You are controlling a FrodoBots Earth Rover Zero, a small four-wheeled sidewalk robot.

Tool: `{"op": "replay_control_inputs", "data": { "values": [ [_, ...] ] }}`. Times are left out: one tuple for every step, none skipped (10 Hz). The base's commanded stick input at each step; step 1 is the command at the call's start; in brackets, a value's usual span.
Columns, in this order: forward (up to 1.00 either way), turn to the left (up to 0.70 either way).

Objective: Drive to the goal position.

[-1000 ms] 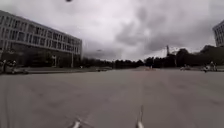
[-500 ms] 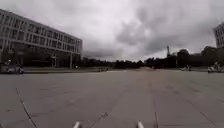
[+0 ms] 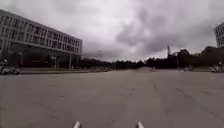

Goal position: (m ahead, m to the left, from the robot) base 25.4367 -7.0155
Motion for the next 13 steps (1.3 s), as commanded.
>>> {"op": "replay_control_inputs", "data": {
  "values": [
    [1.0,0.0],
    [1.0,0.0],
    [1.0,0.0],
    [1.0,0.0],
    [1.0,0.0],
    [1.0,0.0],
    [1.0,0.0],
    [1.0,0.0],
    [1.0,0.0],
    [1.0,0.0],
    [1.0,0.0],
    [1.0,0.0],
    [1.0,0.0]
  ]
}}
